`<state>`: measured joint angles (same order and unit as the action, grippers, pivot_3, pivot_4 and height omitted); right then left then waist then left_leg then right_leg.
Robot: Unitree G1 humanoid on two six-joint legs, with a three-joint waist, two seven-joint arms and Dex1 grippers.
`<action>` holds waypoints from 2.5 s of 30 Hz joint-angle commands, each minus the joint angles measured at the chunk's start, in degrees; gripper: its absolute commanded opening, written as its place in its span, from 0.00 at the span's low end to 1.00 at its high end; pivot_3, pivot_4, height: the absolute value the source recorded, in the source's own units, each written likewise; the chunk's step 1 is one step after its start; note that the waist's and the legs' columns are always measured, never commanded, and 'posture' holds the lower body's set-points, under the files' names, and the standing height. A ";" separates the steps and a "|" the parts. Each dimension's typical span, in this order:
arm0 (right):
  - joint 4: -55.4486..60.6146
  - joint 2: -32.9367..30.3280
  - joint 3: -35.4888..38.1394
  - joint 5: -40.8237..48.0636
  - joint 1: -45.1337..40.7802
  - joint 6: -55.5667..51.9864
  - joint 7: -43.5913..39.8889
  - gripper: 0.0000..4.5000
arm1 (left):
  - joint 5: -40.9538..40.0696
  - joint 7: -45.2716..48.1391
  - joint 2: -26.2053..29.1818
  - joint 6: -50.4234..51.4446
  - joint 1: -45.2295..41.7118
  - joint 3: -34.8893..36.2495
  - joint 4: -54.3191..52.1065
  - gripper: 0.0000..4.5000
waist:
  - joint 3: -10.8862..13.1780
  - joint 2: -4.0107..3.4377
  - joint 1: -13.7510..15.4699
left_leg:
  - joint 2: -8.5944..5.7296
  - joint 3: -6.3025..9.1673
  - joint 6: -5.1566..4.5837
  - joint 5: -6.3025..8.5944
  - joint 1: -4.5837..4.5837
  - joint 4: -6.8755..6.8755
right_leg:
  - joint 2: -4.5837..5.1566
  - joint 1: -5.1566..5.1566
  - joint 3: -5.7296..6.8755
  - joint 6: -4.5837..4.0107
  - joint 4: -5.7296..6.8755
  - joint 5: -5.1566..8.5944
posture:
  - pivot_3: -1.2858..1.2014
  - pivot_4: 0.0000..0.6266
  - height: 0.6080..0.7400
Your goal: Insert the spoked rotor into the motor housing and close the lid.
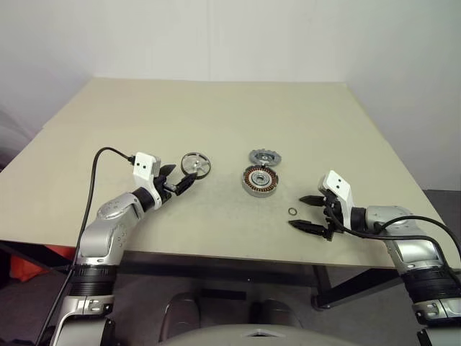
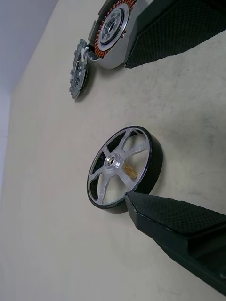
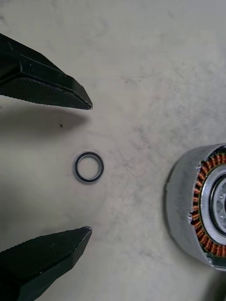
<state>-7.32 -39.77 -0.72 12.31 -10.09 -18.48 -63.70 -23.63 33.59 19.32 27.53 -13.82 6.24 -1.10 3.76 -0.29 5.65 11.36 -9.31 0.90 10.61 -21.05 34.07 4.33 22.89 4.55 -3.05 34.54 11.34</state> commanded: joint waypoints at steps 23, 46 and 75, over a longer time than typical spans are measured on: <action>-2.84 1.45 -0.40 -1.15 -1.35 6.25 1.74 1.00 | -0.31 -0.04 1.12 0.00 -0.75 0.41 -0.85 0.99 | -0.02 -0.01 -0.29 | 0.00 0.44 -0.34 0.22 0.98 -0.21 | 0.01 -1.55 0.26 0.11 -1.44 0.01 | 0.52 0.00 1.00; -7.98 2.08 -0.33 -0.60 -0.99 11.29 0.35 0.42 | -1.86 -0.09 1.30 0.41 -1.98 2.15 -0.79 1.00 | -0.03 -0.02 -0.15 | -0.08 0.39 -0.10 0.13 1.01 -0.97 | 0.00 -1.17 0.18 0.08 -1.12 0.00 | 0.52 0.00 1.00; -4.64 9.17 3.42 5.88 -15.22 5.19 6.99 0.14 | -1.07 -0.38 1.45 -0.28 -2.68 2.27 0.29 1.00 | -0.04 -0.04 -0.20 | -0.08 0.37 -0.05 0.09 0.97 -0.97 | 0.00 -0.97 0.10 0.04 -0.86 -0.03 | 0.52 0.00 1.00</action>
<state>-14.32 -30.65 1.44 16.70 -24.00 -13.08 -57.22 -24.52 33.23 20.30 28.11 -15.37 7.99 -0.08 3.72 -0.34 5.44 11.28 -8.94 0.85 10.70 -20.08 33.11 4.33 21.93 4.65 -3.03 33.69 11.30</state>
